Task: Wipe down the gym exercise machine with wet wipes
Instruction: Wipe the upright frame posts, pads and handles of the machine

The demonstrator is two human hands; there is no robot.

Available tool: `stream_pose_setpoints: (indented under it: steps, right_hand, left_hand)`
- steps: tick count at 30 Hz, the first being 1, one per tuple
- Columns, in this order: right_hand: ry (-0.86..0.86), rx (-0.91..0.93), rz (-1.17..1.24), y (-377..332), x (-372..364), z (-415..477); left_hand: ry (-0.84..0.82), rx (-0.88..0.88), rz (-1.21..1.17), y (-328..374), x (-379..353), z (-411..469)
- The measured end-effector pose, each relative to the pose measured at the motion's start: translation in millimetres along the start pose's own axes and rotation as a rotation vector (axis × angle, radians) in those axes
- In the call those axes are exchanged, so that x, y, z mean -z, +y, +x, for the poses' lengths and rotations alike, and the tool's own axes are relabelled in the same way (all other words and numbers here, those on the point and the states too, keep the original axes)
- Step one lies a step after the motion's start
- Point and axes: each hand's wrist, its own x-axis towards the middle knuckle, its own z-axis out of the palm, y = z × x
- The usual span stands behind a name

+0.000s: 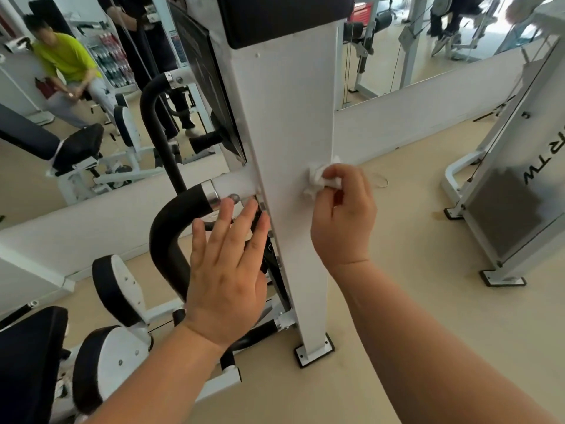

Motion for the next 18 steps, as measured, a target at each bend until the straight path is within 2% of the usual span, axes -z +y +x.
stream_pose_setpoints:
  steps: [4,5,7,9,11,13,16,18]
  right_hand:
    - [-0.288,0.237,-0.062,0.0,-8.3,-45.0]
    - [-0.301,0.243,-0.074,4.3,-6.5,-46.5]
    - [-0.192,0.153,-0.073,11.2,-2.3,-36.4]
    - [-0.034,0.03,-0.064,14.0,0.9,-22.7]
    - [0.01,-0.01,-0.078,10.1,-2.2,-24.7]
    - [-0.134,0.047,-0.091,7.5,-7.9,-48.1]
    - [-0.398,0.12,-0.141,15.1,-4.2,-83.4]
    - [-0.385,0.092,-0.152,19.0,0.3,-78.9]
  left_hand:
    - [-0.022,0.015,-0.011,-0.3,-3.2,-4.6]
    - [-0.027,0.013,-0.022,-1.6,-4.4,-7.4]
    - [-0.072,0.01,-0.072,-3.9,-8.8,-13.3]
    - [-0.203,0.038,-0.186,-4.4,-15.6,-17.1]
    - [-0.346,0.115,-0.354,-4.4,-23.5,-18.7]
    - [-0.42,0.184,-0.533,-5.1,-31.9,-21.5]
    - [-0.435,0.252,-0.703,-6.5,-39.9,-29.9]
    - [-0.466,0.29,-0.779,-9.1,-46.1,-37.7]
